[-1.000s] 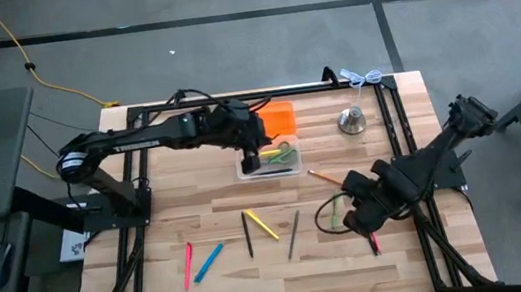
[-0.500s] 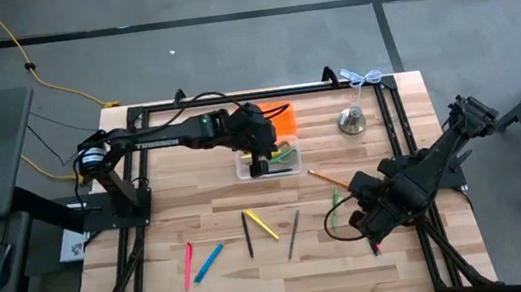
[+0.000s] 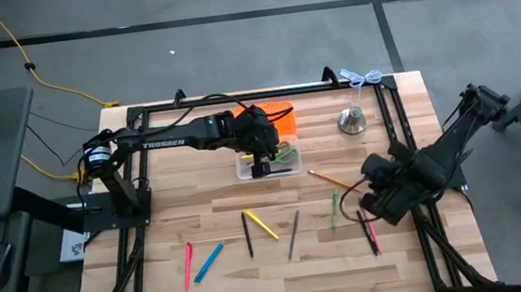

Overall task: Pick & place school supplies into a supply box
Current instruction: Put the yellow pencil into the orange supply box

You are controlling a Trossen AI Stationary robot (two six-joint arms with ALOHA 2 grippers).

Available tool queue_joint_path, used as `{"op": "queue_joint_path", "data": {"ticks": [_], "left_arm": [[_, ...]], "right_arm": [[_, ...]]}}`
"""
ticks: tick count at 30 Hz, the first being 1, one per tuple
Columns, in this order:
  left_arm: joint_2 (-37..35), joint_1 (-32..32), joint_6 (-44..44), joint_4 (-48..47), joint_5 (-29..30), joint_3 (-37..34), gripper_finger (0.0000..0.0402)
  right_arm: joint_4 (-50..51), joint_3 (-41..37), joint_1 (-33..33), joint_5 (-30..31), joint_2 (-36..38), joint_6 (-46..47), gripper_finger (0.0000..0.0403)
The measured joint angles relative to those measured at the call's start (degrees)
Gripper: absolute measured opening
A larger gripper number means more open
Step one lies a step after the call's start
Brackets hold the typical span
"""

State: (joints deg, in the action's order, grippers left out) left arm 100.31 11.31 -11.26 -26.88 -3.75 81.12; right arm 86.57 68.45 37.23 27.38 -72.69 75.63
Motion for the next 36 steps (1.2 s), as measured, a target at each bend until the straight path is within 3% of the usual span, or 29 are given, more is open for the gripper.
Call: {"op": "queue_joint_path", "data": {"ticks": [12, 24, 36], "left_arm": [[0.0, 2.4, 0.1, 0.5, 0.1, 0.0, 0.001], [0.8, 4.1, 1.0, 0.5, -1.7, 0.4, 0.001], [14.6, 4.1, -2.5, -16.3, -1.4, 18.5, 0.001]], "right_arm": [[-21.6, -22.7, 0.0, 2.3, 21.5, -4.1, 0.0023], [-31.7, -35.4, -0.2, 6.4, 37.8, -8.2, 0.0023], [-36.6, -41.8, -0.2, 12.7, 52.9, -13.3, 0.0023]]}}
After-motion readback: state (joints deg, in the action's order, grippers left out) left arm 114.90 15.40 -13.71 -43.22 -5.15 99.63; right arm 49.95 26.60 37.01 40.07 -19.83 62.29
